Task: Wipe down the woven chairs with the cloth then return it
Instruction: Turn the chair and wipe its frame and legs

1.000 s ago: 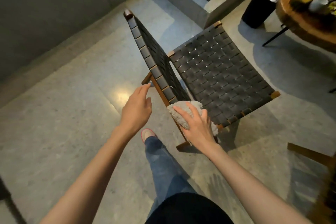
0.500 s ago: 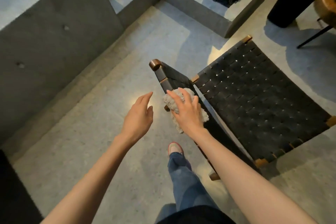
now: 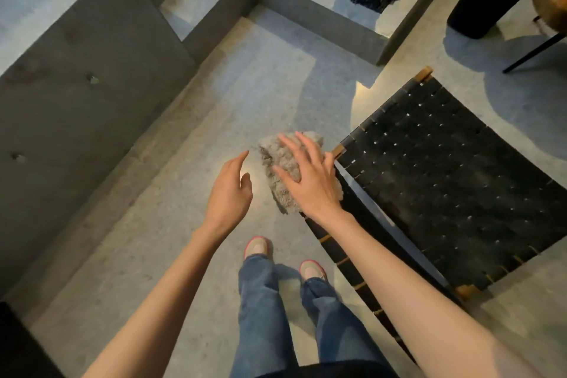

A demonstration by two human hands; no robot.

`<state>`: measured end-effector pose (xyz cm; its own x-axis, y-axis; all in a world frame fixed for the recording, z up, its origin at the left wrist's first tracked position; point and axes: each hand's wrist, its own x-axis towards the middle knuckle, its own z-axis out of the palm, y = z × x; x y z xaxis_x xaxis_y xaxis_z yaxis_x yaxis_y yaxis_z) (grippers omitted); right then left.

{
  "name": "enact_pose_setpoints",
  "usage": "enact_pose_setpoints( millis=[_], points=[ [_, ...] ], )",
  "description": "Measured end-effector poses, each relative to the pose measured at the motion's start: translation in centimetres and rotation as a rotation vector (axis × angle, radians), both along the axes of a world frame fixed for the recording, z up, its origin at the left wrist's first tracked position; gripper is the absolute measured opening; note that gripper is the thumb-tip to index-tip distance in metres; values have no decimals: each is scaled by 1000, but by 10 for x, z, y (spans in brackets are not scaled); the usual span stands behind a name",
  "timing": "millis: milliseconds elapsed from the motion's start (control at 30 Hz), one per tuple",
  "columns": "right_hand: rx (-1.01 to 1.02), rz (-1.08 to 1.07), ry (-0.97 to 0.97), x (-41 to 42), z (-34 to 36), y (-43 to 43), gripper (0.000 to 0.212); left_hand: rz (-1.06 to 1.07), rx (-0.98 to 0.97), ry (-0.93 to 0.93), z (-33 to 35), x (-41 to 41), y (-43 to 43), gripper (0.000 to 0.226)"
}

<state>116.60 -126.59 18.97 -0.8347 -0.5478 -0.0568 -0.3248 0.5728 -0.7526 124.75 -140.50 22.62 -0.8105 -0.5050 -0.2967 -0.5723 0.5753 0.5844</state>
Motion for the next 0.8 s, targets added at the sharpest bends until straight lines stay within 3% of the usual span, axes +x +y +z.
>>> enact_pose_setpoints(
  millis=[67,167,300,567,633,733,800],
  points=[
    [226,168,52,2,-4,-16,62,17,12,10,-1,-4,-15,47],
    [390,168,151,-2,-11,-37,53,-15,36,7,-2,-12,-34,47],
    [464,197,273,-8,-11,-49,34,-142,52,5,-4,-26,-55,46],
    [559,391,253,-30,2,-52,44,-504,27,35,-3,-46,-83,46],
    [506,279,225,-24,2,-52,44,-559,46,44,0,-47,-85,47],
    [295,-262,80,0,-1,-44,44,-611,45,43,5,-48,-86,48],
    [348,-353,35,12,1,-33,46,-646,21,48,8,-48,-81,49]
  ],
)
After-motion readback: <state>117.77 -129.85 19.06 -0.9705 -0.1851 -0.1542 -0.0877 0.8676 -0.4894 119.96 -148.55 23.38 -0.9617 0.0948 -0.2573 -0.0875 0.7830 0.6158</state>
